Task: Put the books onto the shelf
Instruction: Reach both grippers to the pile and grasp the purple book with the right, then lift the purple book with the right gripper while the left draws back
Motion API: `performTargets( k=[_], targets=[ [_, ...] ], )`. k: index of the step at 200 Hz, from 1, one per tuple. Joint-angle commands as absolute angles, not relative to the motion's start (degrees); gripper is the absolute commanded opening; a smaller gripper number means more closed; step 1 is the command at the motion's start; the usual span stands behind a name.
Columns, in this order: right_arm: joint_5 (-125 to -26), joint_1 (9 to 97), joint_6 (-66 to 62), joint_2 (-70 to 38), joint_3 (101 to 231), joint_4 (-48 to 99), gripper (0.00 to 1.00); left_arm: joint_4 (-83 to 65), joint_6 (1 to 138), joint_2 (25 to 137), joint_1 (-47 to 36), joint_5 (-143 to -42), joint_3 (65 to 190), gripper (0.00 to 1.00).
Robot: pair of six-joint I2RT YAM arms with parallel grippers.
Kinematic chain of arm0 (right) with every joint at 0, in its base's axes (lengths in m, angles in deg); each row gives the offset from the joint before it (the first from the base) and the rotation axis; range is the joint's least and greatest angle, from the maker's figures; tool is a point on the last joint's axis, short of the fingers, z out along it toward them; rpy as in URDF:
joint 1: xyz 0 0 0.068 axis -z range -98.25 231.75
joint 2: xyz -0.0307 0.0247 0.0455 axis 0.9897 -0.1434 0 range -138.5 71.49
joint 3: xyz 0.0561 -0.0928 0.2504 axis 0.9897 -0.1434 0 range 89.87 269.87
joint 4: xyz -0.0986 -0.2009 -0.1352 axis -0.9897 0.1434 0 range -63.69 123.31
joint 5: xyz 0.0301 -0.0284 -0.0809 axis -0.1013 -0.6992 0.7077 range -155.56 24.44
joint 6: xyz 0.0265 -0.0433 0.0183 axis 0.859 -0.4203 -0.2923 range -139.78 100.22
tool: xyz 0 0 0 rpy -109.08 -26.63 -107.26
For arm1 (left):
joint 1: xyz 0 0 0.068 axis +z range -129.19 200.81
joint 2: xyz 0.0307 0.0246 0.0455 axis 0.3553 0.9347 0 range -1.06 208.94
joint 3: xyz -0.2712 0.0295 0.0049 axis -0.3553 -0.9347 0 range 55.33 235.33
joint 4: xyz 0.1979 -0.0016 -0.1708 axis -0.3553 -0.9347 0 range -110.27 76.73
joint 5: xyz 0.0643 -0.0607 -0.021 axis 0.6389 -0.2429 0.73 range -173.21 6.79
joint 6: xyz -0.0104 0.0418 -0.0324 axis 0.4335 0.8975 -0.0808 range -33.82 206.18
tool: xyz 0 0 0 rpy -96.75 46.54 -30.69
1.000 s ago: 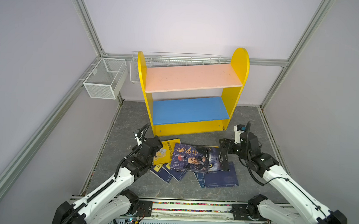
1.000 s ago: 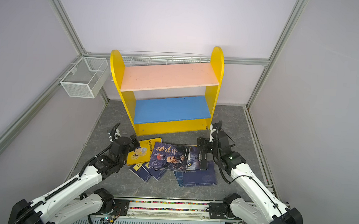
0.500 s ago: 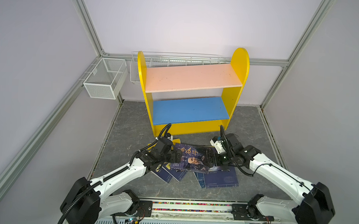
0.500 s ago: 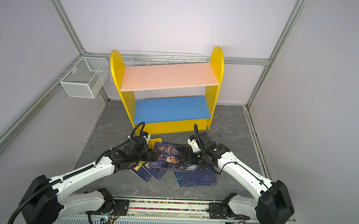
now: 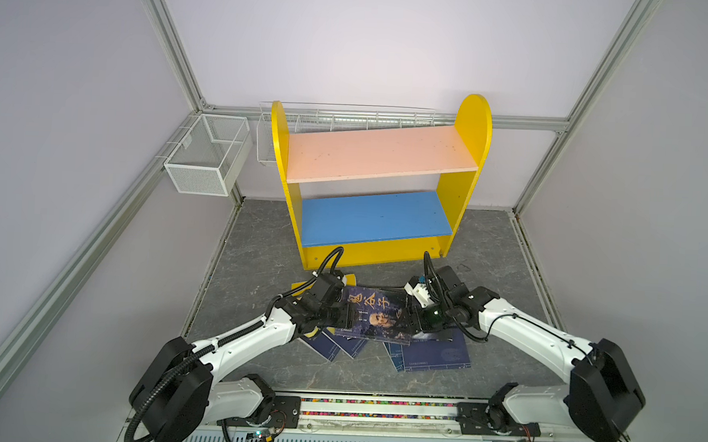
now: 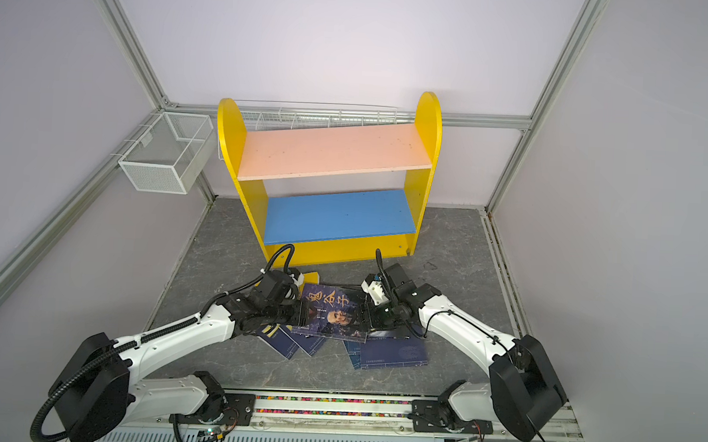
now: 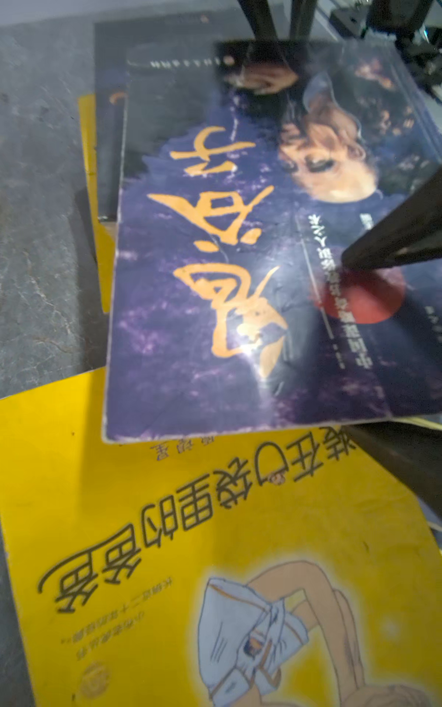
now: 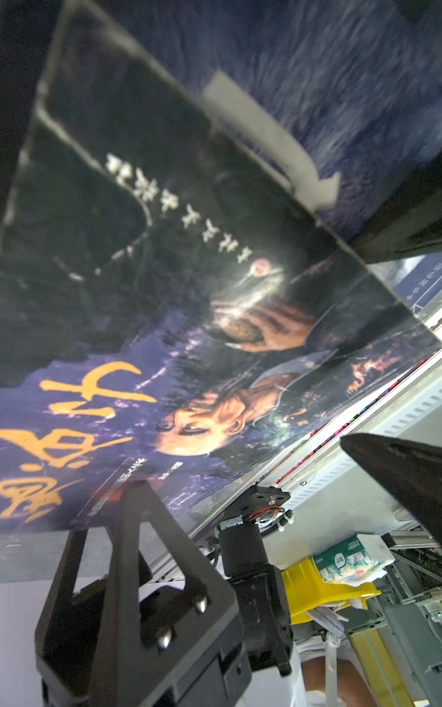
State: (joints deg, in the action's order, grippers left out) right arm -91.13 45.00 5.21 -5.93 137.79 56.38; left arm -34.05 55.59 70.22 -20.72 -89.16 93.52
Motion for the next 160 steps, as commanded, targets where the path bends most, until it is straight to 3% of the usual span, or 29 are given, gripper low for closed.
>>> performTargets(
  k=[1,52,102,133,160],
  targets=[
    [-91.75,45.14,4.18,-6.79,139.10,55.81,0.68,-35.67,54.80,71.32,-20.93,-87.77,92.51,0.50],
    [-97.10,46.09,7.51,-5.50,142.57,49.49,0.61,-34.45,55.19,73.00,-20.93,-88.95,92.15,0.39],
    [-92.87,46.07,10.90,-2.77,142.00,44.99,0.54,-31.75,56.37,73.01,-20.90,-91.53,91.54,0.34],
    [-89.03,46.21,11.83,-0.36,141.09,43.68,0.33,-30.13,56.90,71.57,-20.93,-92.11,90.85,0.35],
    [-90.53,46.27,13.70,1.21,139.41,39.25,0.30,-28.33,57.16,68.88,-20.86,-92.21,90.07,0.36]
  ],
)
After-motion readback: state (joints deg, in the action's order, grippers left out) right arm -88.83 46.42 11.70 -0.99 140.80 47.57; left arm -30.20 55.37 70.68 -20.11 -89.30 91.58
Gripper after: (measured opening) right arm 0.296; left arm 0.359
